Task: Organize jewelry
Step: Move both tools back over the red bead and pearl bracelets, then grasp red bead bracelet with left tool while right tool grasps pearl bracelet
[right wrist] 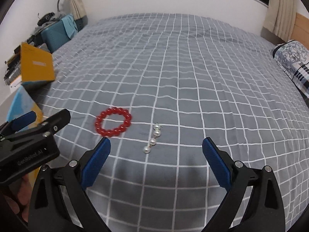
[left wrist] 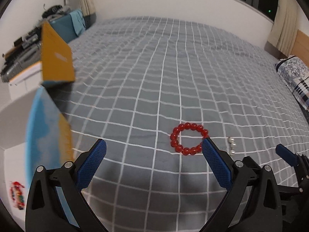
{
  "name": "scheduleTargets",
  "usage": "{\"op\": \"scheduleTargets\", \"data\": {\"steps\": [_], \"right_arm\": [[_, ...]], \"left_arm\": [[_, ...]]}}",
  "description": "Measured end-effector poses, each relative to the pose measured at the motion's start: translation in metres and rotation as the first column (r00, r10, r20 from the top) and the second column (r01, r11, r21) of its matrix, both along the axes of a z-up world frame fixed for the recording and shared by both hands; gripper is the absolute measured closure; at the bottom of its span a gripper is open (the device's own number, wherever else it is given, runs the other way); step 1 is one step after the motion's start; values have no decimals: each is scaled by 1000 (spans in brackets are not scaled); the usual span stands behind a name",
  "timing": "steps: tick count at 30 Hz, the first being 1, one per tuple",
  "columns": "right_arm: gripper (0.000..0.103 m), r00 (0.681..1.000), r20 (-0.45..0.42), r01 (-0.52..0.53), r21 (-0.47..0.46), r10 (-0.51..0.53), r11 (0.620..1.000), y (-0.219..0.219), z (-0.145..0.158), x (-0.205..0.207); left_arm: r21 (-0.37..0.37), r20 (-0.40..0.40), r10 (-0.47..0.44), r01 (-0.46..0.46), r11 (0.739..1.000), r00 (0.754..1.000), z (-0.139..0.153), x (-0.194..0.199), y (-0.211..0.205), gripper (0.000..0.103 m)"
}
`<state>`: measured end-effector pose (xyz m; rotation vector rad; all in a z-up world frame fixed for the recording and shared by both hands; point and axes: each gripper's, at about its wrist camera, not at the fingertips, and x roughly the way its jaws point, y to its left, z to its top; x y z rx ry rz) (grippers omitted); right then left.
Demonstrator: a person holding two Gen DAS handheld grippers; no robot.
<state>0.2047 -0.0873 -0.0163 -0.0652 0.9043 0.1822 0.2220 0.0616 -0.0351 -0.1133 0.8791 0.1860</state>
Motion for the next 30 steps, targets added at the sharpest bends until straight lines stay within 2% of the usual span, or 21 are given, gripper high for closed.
{"op": "scheduleTargets", "data": {"steps": [8, 12, 14, 16, 22, 23, 25, 30], "right_arm": [[11, 1000, -15, -1, -29, 1, 1000, -1, -29, 29], [12, 999, -36, 6, -44, -7, 999, -1, -42, 41], [15, 999, -46, 6, -51, -8, 999, 0, -49, 45], [23, 998, -61, 4, -51, -7, 999, 0, -54, 49], [33, 996, -87, 2, -44, -6, 999, 3, -66, 57], [34, 996, -85, -1, -48, -3, 999, 3, -67, 57], [44, 996, -87, -8, -48, 4, 999, 4, -67, 57], [69, 996, -89, -16, -47, 11, 999, 4, -66, 57]], "left_arm": [[-21, -50, -3, 2, 1000, 999, -40, 37, 4, 6], [6, -50, -11, 11, 1000, 999, -50, 48, 2, 6], [-3, -57, -8, 8, 1000, 998, -54, 51, 3, 6], [4, -63, -7, 7, 1000, 998, -58, 54, 3, 6], [56, -97, -13, 18, 998, 995, -75, 62, -2, 13], [62, -97, -14, 20, 998, 995, -76, 63, -3, 16], [57, -97, -19, 25, 998, 995, -77, 62, -4, 28], [63, -105, -37, 44, 997, 994, -75, 60, -8, 64]]}}
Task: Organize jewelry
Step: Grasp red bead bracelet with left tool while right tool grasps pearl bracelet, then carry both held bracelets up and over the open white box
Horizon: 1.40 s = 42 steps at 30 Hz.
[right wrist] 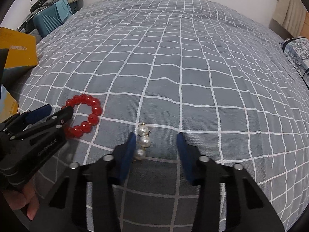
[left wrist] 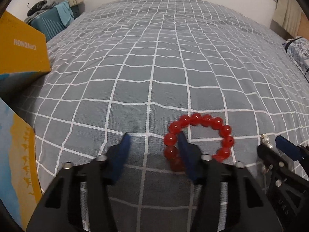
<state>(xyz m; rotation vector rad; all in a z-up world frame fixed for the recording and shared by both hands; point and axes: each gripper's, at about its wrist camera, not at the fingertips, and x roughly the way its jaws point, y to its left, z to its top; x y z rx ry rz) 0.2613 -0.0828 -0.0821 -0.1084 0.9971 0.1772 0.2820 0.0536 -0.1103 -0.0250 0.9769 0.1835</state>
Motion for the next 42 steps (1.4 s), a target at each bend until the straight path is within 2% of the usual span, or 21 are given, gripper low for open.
{"op": "scheduleTargets", "data": {"steps": [1, 2, 3, 5, 10, 18, 29, 40, 42], "right_arm": [[74, 1000, 0, 0, -5, 0, 1000, 0, 0, 0], [78, 1000, 1, 0, -10, 1, 1000, 1, 0, 0], [86, 1000, 1, -1, -12, 1, 1000, 1, 1, -1], [93, 1000, 5, 1, -24, -1, 1000, 2, 2, -3], [93, 1000, 29, -3, -47, 5, 999, 5, 10, -10], [93, 997, 80, 6, -31, -3, 1000, 3, 26, -17], [93, 987, 159, 39, -2, -38, 999, -9, 51, -23], [93, 945, 321, 76, -10, -69, 997, -15, 80, -39], [93, 943, 327, 66, -8, -60, 998, -15, 83, -41]], "left_arm": [[0, -2, -3, 3, 1000, 1000, 0, -1, 0, 69], [-1, -6, -5, 5, 1000, 1000, 1, -1, 0, 78], [-5, -7, -7, 7, 1000, 1000, 2, -1, 0, 87], [-14, -7, -4, 4, 1000, 1000, 4, -3, 2, 90], [-60, 21, 0, 1, 998, 1000, 17, -7, 8, 90], [-56, 88, -10, 15, 998, 996, 41, -18, 2, 90], [-39, 216, -29, 38, 998, 976, 82, -41, -9, 90], [-19, 311, -50, 59, 998, 949, 101, -55, -17, 90], [-23, 319, -46, 56, 998, 947, 102, -57, -17, 90]]}}
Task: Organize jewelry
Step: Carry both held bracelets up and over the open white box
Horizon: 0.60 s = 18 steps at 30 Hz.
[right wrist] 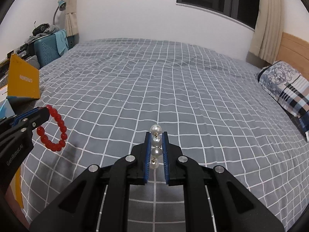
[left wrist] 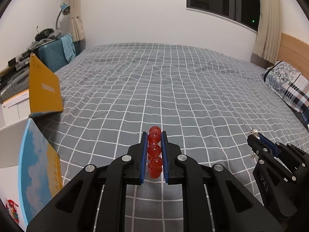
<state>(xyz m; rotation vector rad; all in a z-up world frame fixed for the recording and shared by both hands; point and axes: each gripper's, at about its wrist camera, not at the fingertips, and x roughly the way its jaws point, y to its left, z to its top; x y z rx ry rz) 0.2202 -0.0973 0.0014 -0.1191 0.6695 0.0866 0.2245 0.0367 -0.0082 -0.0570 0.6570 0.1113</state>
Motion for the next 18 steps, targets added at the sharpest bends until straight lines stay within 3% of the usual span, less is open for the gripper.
{"op": "scheduleTargets", "data": {"steps": [13, 18], "right_arm": [[93, 1000, -22, -1, 36, 2, 999, -2, 15, -12], [93, 1000, -16, -14, 41, 15, 999, 5, 35, -25]], "left_arm": [[-11, -43, 0, 0, 1000, 999, 4, -13, 4, 90], [-21, -35, 15, -15, 1000, 999, 26, -31, 14, 90]]}}
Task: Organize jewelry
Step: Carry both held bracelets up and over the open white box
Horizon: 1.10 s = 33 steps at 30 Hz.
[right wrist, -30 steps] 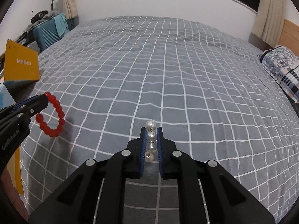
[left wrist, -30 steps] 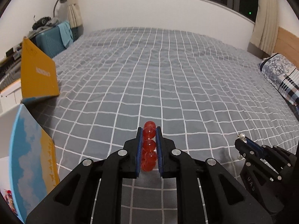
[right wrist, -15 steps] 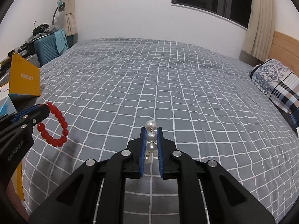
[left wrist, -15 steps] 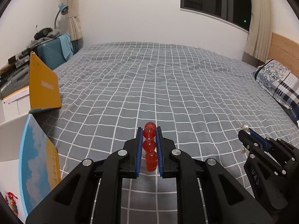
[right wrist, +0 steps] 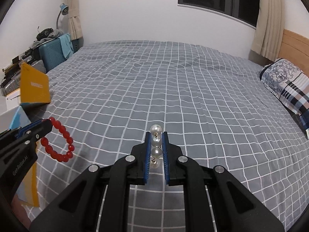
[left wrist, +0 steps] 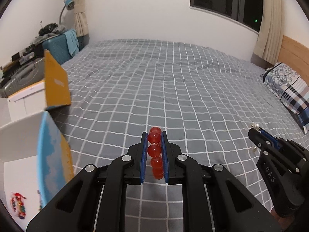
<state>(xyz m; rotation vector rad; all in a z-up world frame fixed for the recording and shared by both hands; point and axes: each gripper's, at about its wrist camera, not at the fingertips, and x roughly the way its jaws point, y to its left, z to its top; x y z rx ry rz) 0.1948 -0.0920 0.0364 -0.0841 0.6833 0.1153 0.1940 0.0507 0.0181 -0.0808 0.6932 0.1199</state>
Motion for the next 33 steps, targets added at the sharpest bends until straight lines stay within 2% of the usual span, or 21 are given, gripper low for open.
{"op": "scheduleTargets", "data": {"steps": [10, 19, 25, 33], "right_arm": [[93, 997, 53, -61, 26, 60, 998, 37, 59, -42], [93, 978, 91, -190, 28, 187, 981, 118, 93, -92], [93, 958, 89, -277, 27, 273, 961, 176, 99, -118], [93, 919, 44, -393, 31, 391, 919, 257, 81, -146]], "left_arm": [[2, 55, 58, -58, 998, 997, 61, -61, 38, 90], [26, 87, 164, -167, 986, 983, 95, -128, 100, 90], [39, 70, 251, -254, 966, 965, 96, -164, 149, 90], [50, -8, 367, -367, 929, 930, 69, -206, 220, 90]]}}
